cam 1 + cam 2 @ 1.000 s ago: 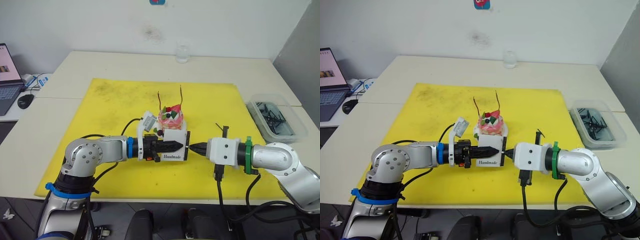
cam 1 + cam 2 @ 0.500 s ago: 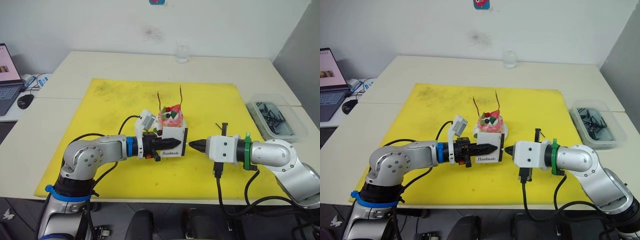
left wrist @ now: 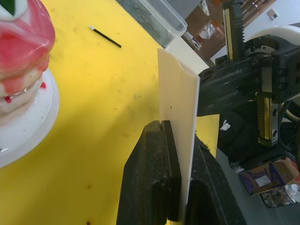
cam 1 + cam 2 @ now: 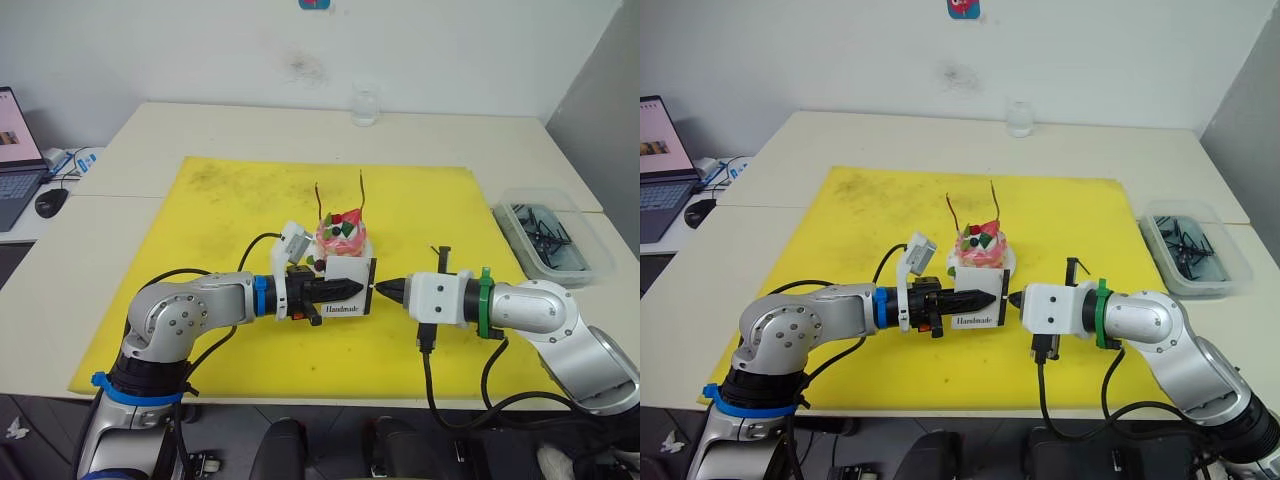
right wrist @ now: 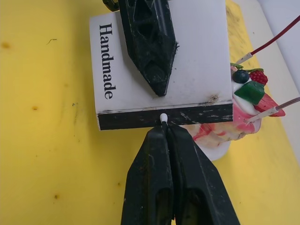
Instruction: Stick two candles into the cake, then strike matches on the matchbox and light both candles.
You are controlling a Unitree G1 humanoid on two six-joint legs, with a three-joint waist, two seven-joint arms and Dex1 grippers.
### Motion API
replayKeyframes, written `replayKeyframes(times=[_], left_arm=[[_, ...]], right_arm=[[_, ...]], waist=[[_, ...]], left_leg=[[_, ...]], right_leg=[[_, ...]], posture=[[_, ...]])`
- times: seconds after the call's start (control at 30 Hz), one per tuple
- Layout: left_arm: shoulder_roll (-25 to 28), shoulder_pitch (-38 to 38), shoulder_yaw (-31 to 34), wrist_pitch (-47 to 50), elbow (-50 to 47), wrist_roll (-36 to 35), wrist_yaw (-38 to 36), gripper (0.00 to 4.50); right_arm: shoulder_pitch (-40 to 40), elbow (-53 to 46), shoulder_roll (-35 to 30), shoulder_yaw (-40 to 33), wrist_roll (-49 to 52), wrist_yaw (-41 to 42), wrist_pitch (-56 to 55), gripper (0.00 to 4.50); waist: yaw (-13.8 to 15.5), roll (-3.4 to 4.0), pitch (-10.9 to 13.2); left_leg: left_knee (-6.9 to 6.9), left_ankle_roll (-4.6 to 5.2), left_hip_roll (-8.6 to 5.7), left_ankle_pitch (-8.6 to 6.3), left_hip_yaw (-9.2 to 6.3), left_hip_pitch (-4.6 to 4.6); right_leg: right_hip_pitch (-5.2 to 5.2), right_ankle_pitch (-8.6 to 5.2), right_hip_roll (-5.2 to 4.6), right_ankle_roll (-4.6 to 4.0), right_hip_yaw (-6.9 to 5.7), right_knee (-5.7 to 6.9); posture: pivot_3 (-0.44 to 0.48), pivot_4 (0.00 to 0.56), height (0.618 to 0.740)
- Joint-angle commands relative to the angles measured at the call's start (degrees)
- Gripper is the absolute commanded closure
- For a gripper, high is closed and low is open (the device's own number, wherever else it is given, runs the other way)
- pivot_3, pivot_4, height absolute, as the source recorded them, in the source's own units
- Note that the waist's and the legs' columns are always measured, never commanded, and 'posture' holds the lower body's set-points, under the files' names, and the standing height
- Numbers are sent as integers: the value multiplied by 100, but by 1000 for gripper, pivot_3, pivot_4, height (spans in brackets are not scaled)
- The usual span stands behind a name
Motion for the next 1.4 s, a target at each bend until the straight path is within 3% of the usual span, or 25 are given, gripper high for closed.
replayKeyframes(times=[0.03, 0.43, 0.8, 1.03, 1.4], left_arm=[[-107, -38, 138, -34, -225, -106, -33, 4500], [-325, -200, 41, -153, -225, 38, -76, 4500], [-359, -1169, 686, -217, 65, -39, 56, 4500], [52, -658, 488, -205, -332, 189, -117, 4500], [122, -257, 302, 57, -229, 330, -170, 4500]], right_arm=[[-93, 2, 52, 65, -131, 12, -82, 4477], [-14, 34, 83, 276, -293, 271, -205, 4477], [351, -163, -157, 267, -99, 770, -473, 4477], [173, -242, -93, -220, 267, 706, -62, 4477], [-44, -441, 87, -607, 494, 324, 518, 4477]], waist=[[0, 0, 0], [1, 0, 0], [-9, 0, 0], [-18, 0, 0], [-6, 0, 0]], left_leg=[[0, 0, 0, 0, 0, 0], [2, 0, -2, 0, 0, 1], [4, 0, -2, 0, -1, 2], [3, -1, 4, 1, -3, 5], [4, -1, 1, 1, -2, 6]], right_leg=[[0, 0, 0, 0, 0, 0], [2, 0, 1, 0, 0, 2], [4, 2, 7, 3, -1, 2], [4, 2, 6, 3, -1, 4], [5, 2, 1, 2, -1, 5]], posture=[[0, 150, 740], [0, 150, 740], [0, 150, 740], [0, 150, 740], [0, 150, 740]])
